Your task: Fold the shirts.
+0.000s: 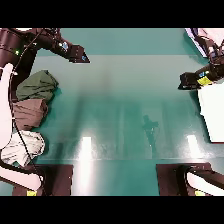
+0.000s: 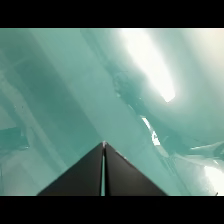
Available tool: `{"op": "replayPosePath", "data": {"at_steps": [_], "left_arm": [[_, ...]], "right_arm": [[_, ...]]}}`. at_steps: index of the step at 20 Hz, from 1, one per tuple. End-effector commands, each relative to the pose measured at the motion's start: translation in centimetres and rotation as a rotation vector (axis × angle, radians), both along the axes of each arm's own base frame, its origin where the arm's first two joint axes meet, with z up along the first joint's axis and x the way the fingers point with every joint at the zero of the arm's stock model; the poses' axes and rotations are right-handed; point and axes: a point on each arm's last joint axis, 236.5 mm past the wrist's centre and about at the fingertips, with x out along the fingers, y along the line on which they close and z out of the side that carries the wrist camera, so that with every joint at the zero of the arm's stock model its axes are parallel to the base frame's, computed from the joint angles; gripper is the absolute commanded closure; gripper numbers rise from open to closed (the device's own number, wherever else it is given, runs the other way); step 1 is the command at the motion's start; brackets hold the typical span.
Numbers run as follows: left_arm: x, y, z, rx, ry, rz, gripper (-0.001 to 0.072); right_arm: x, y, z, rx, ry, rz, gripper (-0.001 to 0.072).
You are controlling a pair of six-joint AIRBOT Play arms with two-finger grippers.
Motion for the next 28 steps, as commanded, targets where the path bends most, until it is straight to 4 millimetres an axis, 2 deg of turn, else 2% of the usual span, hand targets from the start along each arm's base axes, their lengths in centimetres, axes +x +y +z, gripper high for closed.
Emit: {"op": "replayPosePath", "data": {"at_steps": [1, 12, 17, 20, 21, 22, 23, 25, 27, 28], "left_arm": [[0.0, 0.0, 0.0, 0.001, 0.000, 0.001, 0.0684], [0.0, 0.0, 0.0, 0.000, 0.000, 0.001, 0.0684], [0.5, -1.0, 1.2, -0.068, -0.022, 0.010, 0.0684], [1.2, -0.2, 0.9, -0.038, -0.045, 0.027, 0.0682], [2.0, 1.3, 0.0, 0.040, -0.068, 0.055, 0.0453], [2.7, 3.6, -1.5, 0.151, -0.076, 0.097, 0.0080], [3.6, 7.4, -3.0, 0.303, -0.071, 0.191, -0.0004], [5.2, 15.4, -4.4, 0.552, -0.070, 0.426, -0.0004], [5.4, 20.4, -5.9, 0.639, -0.032, 0.555, -0.0003], [5.2, 22.1, -7.1, 0.654, -0.001, 0.580, -0.0004]], "right_arm": [[0.1, 0.1, 0.1, 0.001, -0.007, 0.000, 0.0687], [0.1, 0.1, 0.1, 0.002, -0.006, 0.000, 0.0687], [-0.1, 0.1, 0.0, 0.001, 0.005, 0.002, 0.0687], [-0.2, 0.1, 0.0, 0.003, 0.005, 0.003, 0.0687], [-0.2, 0.1, 0.0, 0.003, 0.007, 0.003, 0.0688], [-0.2, 0.1, 0.0, 0.003, 0.008, 0.003, 0.0687], [-0.2, 0.1, 0.0, 0.003, 0.009, 0.003, 0.0688], [-0.3, 0.1, 0.0, 0.003, 0.010, 0.004, 0.0688], [-0.3, 0.3, 0.0, 0.008, 0.010, 0.005, 0.0687], [-0.3, 0.3, 0.0, 0.008, 0.010, 0.005, 0.0687]]}}
